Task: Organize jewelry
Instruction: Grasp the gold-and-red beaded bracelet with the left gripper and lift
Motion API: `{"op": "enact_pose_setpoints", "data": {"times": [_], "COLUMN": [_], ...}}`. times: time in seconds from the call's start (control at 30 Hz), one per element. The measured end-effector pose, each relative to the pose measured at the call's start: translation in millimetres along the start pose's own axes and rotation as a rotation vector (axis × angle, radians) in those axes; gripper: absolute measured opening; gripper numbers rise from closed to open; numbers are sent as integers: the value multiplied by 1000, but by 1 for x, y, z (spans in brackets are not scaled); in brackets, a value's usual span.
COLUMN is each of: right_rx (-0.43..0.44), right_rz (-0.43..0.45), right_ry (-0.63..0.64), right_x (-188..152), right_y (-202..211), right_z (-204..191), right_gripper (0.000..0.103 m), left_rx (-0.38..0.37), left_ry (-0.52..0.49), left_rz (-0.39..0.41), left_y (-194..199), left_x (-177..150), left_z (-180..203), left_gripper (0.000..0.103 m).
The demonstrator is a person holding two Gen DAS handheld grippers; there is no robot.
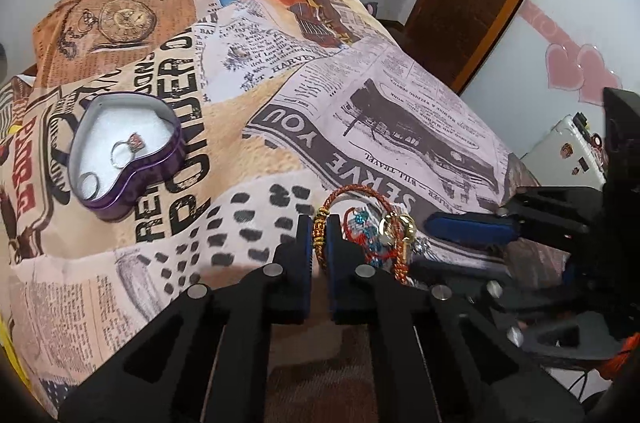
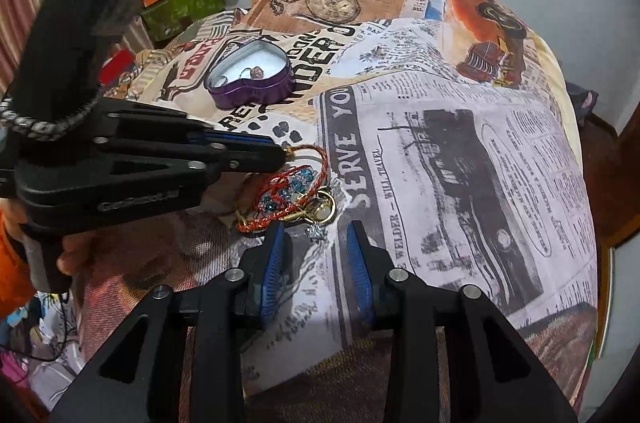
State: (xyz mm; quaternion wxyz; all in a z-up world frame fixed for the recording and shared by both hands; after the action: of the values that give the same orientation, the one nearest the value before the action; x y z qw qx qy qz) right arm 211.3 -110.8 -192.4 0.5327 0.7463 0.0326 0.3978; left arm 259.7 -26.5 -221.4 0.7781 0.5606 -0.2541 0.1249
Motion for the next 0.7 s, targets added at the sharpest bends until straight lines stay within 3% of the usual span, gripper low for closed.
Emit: {"op": "enact_pose_setpoints", "data": {"times": [0.1,0.7], "right_rx": [7,40], "right_rz": [3,178], "right_ry": [-6,1], "right_x": [2,35], "right_y": [-2,56], "right_z": [0,-22], "right_gripper": [10,10], "left_rx": [3,-2], "left_ry": [5,1], "left_rz": [15,97], "left_y": [8,51], "left_x": [-3,-6], "left_z": [-2,9], "left_gripper": [5,5]}}
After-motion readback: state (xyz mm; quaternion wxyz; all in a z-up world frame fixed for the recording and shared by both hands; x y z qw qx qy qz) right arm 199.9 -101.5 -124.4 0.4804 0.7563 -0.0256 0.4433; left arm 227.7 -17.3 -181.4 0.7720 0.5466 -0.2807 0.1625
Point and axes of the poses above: each gripper's, at about its wrist camera, not at the fingertips, and y roughly against the way its jaws point, z to its right, x to its top, the point moved 4 cm from there along -y, roughly the way its jaws point, and after that the axes turned 1 degree about -z, right-handed, at the moved point
